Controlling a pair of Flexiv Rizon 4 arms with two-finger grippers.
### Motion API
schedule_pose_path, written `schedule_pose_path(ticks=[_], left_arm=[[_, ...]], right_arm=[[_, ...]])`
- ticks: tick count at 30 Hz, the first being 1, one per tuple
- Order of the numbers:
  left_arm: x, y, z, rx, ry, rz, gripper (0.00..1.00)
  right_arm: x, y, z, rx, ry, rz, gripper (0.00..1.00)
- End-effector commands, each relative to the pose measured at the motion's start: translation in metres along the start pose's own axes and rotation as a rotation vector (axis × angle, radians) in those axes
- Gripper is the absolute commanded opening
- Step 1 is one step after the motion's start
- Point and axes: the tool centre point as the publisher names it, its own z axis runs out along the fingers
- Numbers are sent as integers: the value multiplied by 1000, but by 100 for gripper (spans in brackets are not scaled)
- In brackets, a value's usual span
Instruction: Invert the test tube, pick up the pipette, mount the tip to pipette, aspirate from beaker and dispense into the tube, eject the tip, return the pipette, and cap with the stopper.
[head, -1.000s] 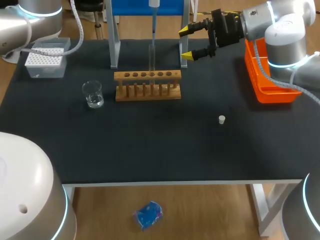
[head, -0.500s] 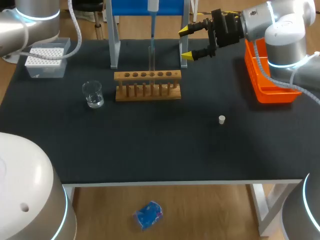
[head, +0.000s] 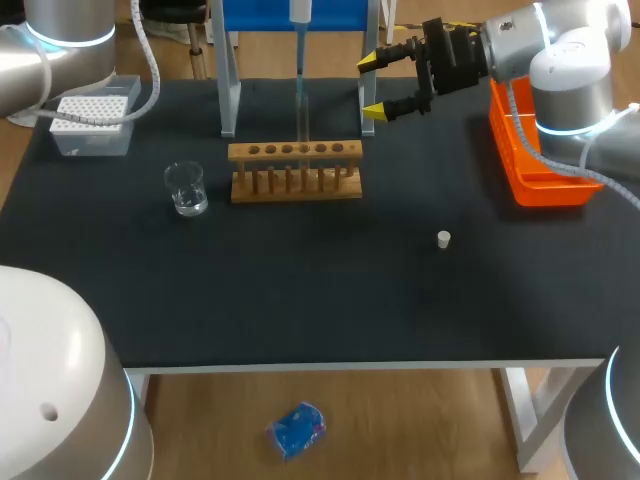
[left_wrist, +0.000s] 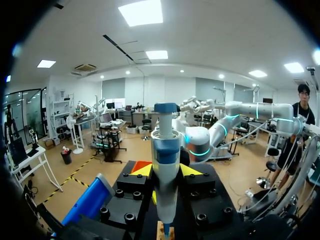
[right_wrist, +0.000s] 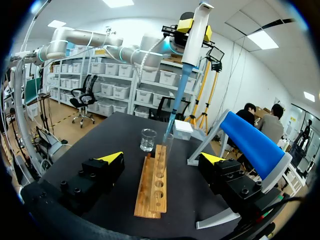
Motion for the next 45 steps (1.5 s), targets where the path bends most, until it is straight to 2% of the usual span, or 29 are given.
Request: schedule_pose_path(ticks=[1, 17, 45], left_arm=[[-2, 1, 3, 8, -2, 6, 0], [-1, 8, 5, 47, -21, 9, 0], [9, 18, 2, 46, -56, 20, 0]], right_arm=[[0, 0, 0, 0, 1, -1, 100], [0, 0, 0, 0, 1, -1, 100], [0, 0, 0, 0, 1, -1, 100]])
